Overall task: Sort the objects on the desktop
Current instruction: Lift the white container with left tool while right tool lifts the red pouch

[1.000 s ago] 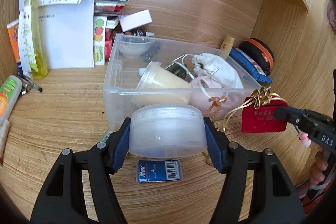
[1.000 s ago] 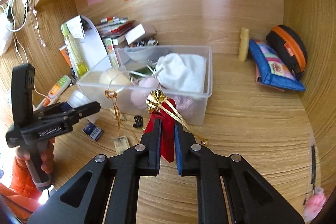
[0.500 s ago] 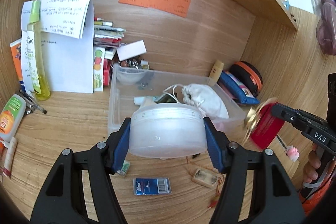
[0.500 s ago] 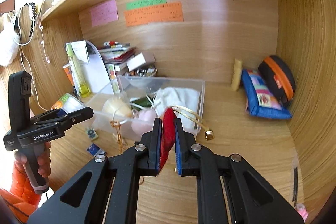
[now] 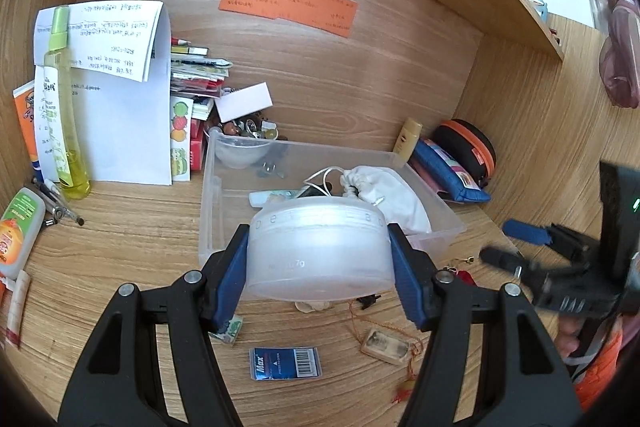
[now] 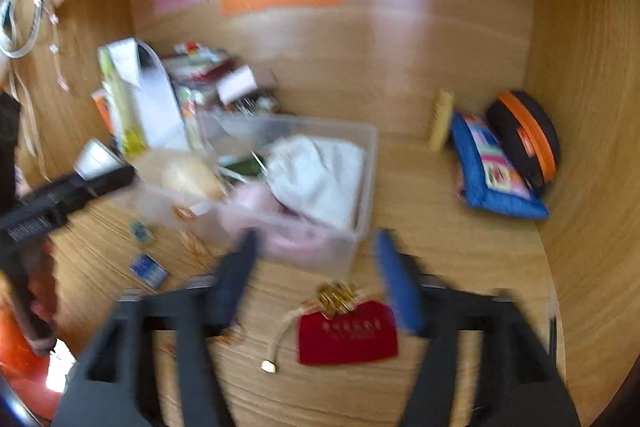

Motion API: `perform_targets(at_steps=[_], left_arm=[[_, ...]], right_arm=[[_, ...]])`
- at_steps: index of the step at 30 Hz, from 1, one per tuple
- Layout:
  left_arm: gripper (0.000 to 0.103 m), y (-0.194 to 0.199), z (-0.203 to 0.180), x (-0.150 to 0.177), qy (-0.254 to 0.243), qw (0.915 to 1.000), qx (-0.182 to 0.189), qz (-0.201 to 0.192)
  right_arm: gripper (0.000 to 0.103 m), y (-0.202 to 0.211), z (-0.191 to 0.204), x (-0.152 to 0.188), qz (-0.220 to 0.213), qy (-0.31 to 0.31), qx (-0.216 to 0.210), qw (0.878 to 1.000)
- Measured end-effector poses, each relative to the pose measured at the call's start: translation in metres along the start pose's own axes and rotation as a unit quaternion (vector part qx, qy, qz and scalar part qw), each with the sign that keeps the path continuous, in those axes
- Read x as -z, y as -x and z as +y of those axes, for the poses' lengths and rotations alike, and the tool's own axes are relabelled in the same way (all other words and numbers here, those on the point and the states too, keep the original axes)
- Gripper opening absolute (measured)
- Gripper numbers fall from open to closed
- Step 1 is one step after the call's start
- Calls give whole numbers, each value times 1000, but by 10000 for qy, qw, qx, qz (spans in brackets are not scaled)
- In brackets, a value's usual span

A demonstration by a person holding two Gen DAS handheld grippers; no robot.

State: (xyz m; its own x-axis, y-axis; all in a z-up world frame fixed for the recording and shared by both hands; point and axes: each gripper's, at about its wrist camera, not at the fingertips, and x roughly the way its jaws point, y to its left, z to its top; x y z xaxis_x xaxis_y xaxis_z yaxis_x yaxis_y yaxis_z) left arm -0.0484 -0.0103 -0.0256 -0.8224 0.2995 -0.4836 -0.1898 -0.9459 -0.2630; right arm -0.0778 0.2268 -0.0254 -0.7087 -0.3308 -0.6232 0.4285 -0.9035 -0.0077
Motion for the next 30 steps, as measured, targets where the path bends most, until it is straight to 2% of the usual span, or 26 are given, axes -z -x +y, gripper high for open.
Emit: perform_targets(at_steps=[4, 7, 12, 19, 20, 21, 22, 23, 26, 30], left_arm=[[65, -3, -1, 3, 48, 9999, 89, 64], [65, -7, -6, 6, 23, 9997, 187, 147], [65, -14, -19, 13, -110, 9990, 313, 305], [65, -18, -27, 17, -160, 9984, 386, 389], [65, -18, -27, 17, -164, 9984, 382, 387], [65, -18, -27, 16, -171, 9984, 377, 376], [65, -17, -27, 16, -167, 9985, 378, 364], [65, -17, -27, 15, -161, 9985, 382, 353], [65, -15, -26, 12, -147, 9987, 392, 293], [65, -12, -23, 7, -109, 9990, 386, 210]], right_arm=[[81, -19, -4, 22, 387, 111, 249, 9989], [81, -42, -12, 35, 835, 117, 514, 9951], [81, -61, -29, 43, 1176, -252, 123, 9927], [80, -76, -23, 43, 1274, -91, 10, 9918], [76, -76, -21, 43, 1253, -59, 13, 9921], [65, -75, -20, 43, 1217, -57, -11, 9926], [60, -74, -20, 43, 1197, -64, -22, 9928], [50, -72, -21, 43, 1169, -70, -14, 9931], [41, -70, -23, 43, 1129, -210, -100, 9933], [39, -59, -20, 41, 959, -246, -144, 9950]])
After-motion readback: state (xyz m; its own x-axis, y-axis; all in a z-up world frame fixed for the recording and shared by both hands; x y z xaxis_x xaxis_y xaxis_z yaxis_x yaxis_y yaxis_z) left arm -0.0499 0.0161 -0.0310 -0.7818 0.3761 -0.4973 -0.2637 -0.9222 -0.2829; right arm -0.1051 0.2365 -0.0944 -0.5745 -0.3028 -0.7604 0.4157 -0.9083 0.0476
